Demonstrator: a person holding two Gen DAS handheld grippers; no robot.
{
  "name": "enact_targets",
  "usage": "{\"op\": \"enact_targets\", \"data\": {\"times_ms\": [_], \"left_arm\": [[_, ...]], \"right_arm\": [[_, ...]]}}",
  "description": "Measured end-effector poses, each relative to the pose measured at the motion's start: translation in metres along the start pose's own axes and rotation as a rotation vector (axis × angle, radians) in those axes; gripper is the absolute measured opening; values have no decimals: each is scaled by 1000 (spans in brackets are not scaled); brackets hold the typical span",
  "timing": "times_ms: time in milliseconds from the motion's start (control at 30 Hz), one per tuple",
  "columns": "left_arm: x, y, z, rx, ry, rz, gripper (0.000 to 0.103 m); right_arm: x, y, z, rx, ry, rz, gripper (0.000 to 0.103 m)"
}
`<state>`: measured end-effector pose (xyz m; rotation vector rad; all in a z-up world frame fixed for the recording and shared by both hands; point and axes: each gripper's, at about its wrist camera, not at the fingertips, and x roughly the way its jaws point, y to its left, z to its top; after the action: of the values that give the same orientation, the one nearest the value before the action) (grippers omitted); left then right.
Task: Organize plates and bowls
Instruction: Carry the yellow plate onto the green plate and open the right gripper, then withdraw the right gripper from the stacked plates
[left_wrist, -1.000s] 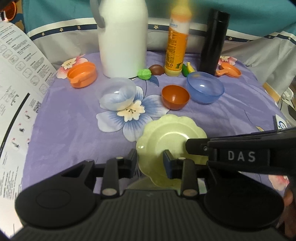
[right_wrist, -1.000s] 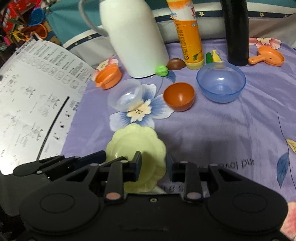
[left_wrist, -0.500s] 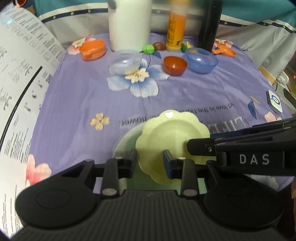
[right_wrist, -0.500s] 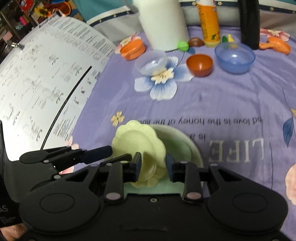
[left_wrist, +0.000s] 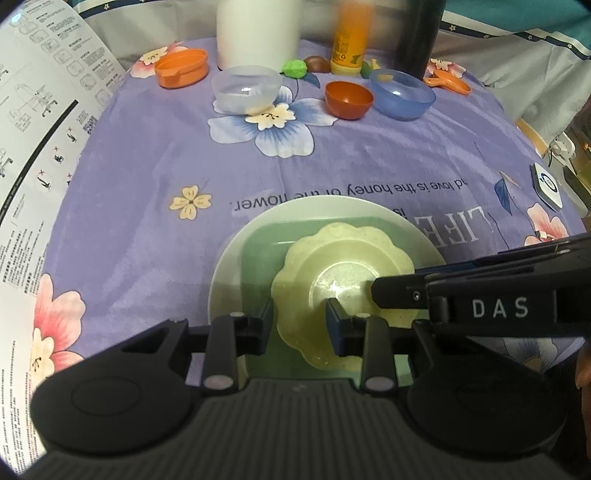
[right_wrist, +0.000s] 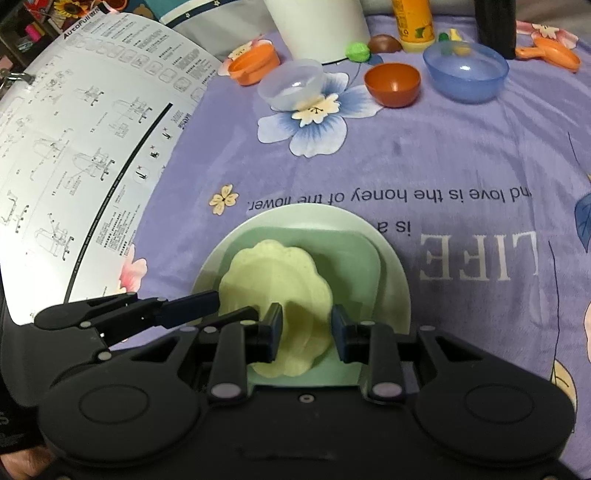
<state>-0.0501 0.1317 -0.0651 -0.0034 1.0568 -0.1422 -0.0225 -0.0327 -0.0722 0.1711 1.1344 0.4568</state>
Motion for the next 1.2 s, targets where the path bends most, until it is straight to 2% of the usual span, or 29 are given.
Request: {"op": "enact_targets", "data": {"times_ms": [133, 167, 200, 233, 267, 300, 333, 400, 433, 500, 533, 767, 1200], "left_arm": [[3, 0, 1, -2, 4, -3, 31], [3, 1, 1, -4, 3, -1, 35], [2, 1, 1, -6, 0, 0, 48], [2, 1, 2, -9, -7, 6, 57], [-1, 1, 2, -8, -21, 18, 69], [-3, 0, 3, -2, -35, 34, 71], [-6, 0, 3, 5, -51, 36, 73], [-13, 2, 5, -1, -76, 24, 96], [-17, 3, 5, -6, -97, 21, 101], [-24, 5, 6, -9, -129, 23, 103], [-26, 6, 7, -11, -136, 20, 103], [-27, 11, 8, -61, -135, 34, 103], [-27, 6, 10, -49, -129, 38, 103]], "right_arm": [[4, -1, 1, 0, 5, 3, 30], [4, 0, 2, -3, 5, 3, 31], [4, 0, 2, -9, -2, 3, 32], [4, 2, 3, -14, -9, 2, 35], [1, 2, 4, -21, -21, 2, 46], [-2, 3, 4, -29, -37, 1, 62], [-5, 3, 5, -37, -59, -7, 68], [-14, 3, 5, -60, -101, -5, 85], [-19, 2, 5, -63, -120, -1, 88], [-28, -1, 4, -67, -148, -4, 100], [-32, -3, 3, -65, -161, -9, 102], [-44, -12, 1, -48, -187, -25, 103], [-50, -12, -2, -34, -197, -47, 103]]}}
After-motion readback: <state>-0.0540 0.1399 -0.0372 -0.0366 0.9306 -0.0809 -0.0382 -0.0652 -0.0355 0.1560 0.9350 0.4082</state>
